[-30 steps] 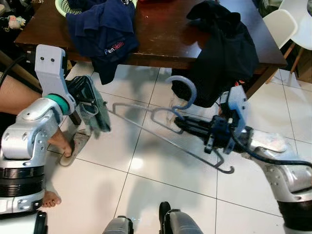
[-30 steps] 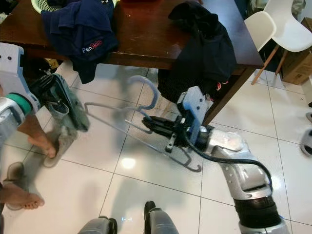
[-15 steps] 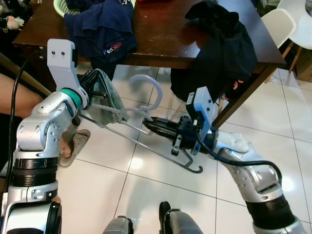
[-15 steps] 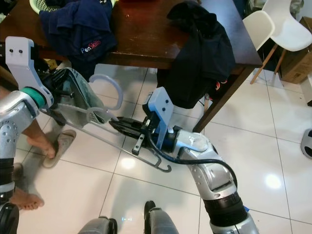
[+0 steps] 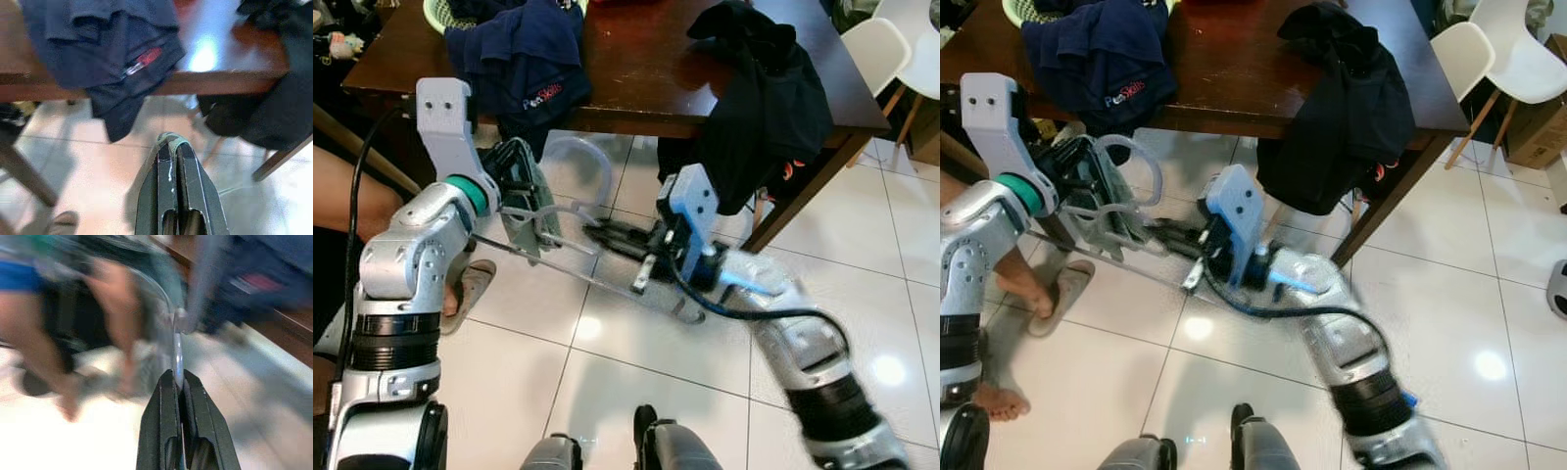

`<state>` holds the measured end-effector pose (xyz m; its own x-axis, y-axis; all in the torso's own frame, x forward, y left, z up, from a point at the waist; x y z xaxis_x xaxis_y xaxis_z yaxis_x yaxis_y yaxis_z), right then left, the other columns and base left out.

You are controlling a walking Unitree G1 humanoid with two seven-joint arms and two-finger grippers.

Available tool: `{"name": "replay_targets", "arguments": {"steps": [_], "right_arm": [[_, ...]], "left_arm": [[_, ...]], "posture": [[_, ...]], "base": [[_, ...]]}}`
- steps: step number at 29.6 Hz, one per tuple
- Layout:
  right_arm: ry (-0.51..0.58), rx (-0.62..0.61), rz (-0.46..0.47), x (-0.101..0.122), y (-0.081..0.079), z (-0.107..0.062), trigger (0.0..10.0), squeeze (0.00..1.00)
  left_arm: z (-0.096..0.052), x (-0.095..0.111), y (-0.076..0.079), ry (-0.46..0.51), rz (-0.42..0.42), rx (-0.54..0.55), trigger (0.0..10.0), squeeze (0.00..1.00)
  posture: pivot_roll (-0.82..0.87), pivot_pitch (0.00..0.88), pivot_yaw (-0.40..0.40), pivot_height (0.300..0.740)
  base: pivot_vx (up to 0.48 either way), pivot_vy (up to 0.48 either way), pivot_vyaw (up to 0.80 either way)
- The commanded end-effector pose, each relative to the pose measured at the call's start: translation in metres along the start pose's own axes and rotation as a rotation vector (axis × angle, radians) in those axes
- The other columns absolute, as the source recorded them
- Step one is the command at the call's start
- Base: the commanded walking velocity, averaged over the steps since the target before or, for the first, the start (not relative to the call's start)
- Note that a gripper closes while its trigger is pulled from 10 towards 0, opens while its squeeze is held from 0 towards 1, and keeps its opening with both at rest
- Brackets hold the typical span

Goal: Hang hanger

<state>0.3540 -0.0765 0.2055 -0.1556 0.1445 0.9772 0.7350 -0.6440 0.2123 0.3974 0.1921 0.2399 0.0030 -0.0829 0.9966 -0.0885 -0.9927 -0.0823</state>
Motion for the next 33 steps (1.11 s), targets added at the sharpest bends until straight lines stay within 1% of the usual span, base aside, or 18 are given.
{"name": "replay_targets", "arguments": {"steps": [1, 2, 3, 4, 8, 12, 13, 14, 15, 16, 17, 19, 20, 24, 28, 29, 31, 33], "right_arm": [[-0.08, -0.181, 0.002, -0.017, 0.039, -0.02, 10.0, 0.0], [-0.141, -0.275, 0.011, -0.03, 0.057, -0.029, 10.0, 0.0], [-0.141, -0.275, 0.011, -0.03, 0.057, -0.029, 10.0, 0.0], [-0.198, -0.32, -0.001, -0.042, 0.065, -0.037, 10.0, 0.0], [-0.263, -0.334, -0.032, -0.057, 0.068, -0.043, 10.0, 0.0], [-0.268, -0.323, -0.03, -0.06, 0.066, -0.043, 10.0, 0.0], [-0.239, -0.288, 0.014, -0.057, 0.057, -0.039, 10.0, 0.0], [-0.239, -0.288, 0.014, -0.057, 0.057, -0.039, 10.0, 0.0], [-0.19, -0.24, 0.072, -0.048, 0.046, -0.034, 10.0, 0.0], [-0.19, -0.24, 0.072, -0.048, 0.046, -0.034, 10.0, 0.0], [-0.152, -0.18, 0.12, -0.04, 0.036, -0.032, 10.0, 0.0], [-0.129, -0.139, 0.147, -0.035, 0.029, -0.031, 10.0, 0.0], [-0.136, -0.127, 0.138, -0.033, 0.031, -0.035, 10.0, 0.0], [-0.058, -0.099, 0.143, -0.016, 0.031, -0.038, 10.0, 0.0], [-0.025, -0.079, 0.151, -0.009, 0.029, -0.038, 10.0, 0.0], [-0.011, -0.071, 0.154, -0.008, 0.025, -0.035, 10.0, 0.0], [-0.016, -0.075, 0.158, -0.012, 0.023, -0.032, 10.0, 0.0], [-0.043, -0.092, 0.183, -0.029, 0.018, -0.027, 10.0, 0.0]], "left_arm": [[-0.006, -0.01, -0.007, -0.016, 0.023, 0.063, 10.0, 0.0], [-0.009, -0.017, -0.015, -0.023, -0.065, 0.131, 10.0, 0.0], [-0.009, -0.017, -0.015, -0.023, -0.065, 0.131, 10.0, 0.0], [-0.012, -0.016, -0.023, -0.004, -0.139, 0.185, 10.0, 0.0], [-0.015, -0.006, -0.034, 0.052, -0.24, 0.227, 10.0, 0.0], [-0.017, 0.003, -0.04, 0.088, -0.206, 0.248, 10.0, 0.0], [-0.02, 0.01, -0.044, 0.118, -0.083, 0.281, 10.0, 0.0], [-0.02, 0.01, -0.044, 0.118, -0.083, 0.281, 10.0, 0.0], [-0.023, 0.009, -0.046, 0.126, 0.008, 0.325, 10.0, 0.0], [-0.023, 0.009, -0.046, 0.126, 0.008, 0.325, 10.0, 0.0], [-0.025, 0.004, -0.049, 0.118, 0.039, 0.378, 10.0, 0.0], [-0.027, 0.0, -0.051, 0.106, 0.042, 0.411, 10.0, 0.0], [-0.027, -0.01, -0.059, 0.064, -0.056, 0.478, 10.0, 0.0], [-0.023, -0.02, -0.056, 0.012, -0.137, 0.443, 10.0, 0.0], [-0.023, -0.021, -0.053, 0.008, -0.136, 0.424, 10.0, 0.0], [-0.024, -0.023, -0.046, 0.007, -0.127, 0.39, 10.0, 0.0], [-0.024, -0.024, -0.044, 0.005, -0.127, 0.379, 10.0, 0.0], [-0.024, -0.029, -0.038, -0.004, -0.114, 0.358, 10.0, 0.0]], "posture": [[0.02, 0.161, 0.012, 0.74], [0.01, 0.165, 0.014, 0.74], [0.01, 0.165, 0.014, 0.74], [0.01, 0.166, 0.014, 0.74], [0.02, 0.168, 0.015, 0.74], [0.02, 0.169, 0.015, 0.74], [0.02, 0.17, 0.014, 0.74], [0.02, 0.17, 0.014, 0.74], [0.02, 0.174, 0.012, 0.74], [0.02, 0.174, 0.012, 0.74], [0.02, 0.176, 0.007, 0.74], [0.02, 0.177, 0.004, 0.74], [0.01, 0.178, -0.002, 0.74], [0.01, 0.178, -0.001, 0.74], [0.01, 0.175, -0.001, 0.74], [0.01, 0.174, -0.005, 0.74], [0.01, 0.174, -0.005, 0.74], [0.02, 0.17, -0.008, 0.74]], "base": [[0.0, 0.0, 0.0], [0.0, 0.0, 0.0], [0.0, 0.0, 0.0], [0.0, 0.0, 0.0], [0.0, 0.0, 0.0], [0.0, 0.0, 0.0], [0.0, 0.0, 0.0], [0.0, 0.0, 0.0], [0.0, 0.0, 0.0], [0.0, 0.0, 0.0], [0.0, 0.0, 0.0], [0.0, 0.0, 0.0], [0.0, 0.0, 0.0], [0.0, 0.0, 0.0], [0.0, 0.0, 0.0], [0.0, 0.0, 0.0], [0.0, 0.0, 0.0], [0.0, 0.0, 0.0]]}}
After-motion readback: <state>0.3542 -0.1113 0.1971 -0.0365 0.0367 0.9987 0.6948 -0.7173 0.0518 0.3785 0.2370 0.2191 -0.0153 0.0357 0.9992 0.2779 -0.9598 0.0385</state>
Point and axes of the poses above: a point about 5 cm out from each wrist's last joint towards the gripper, its own z axis pointing out of the wrist towards the gripper, its own x axis along the axis of the wrist's last joint, y = z × x, the point moved 6 cm from there along z, pointing out of the wrist towards the gripper, and after that the axes turned 2 degrees about z, right-handed, at the moved point
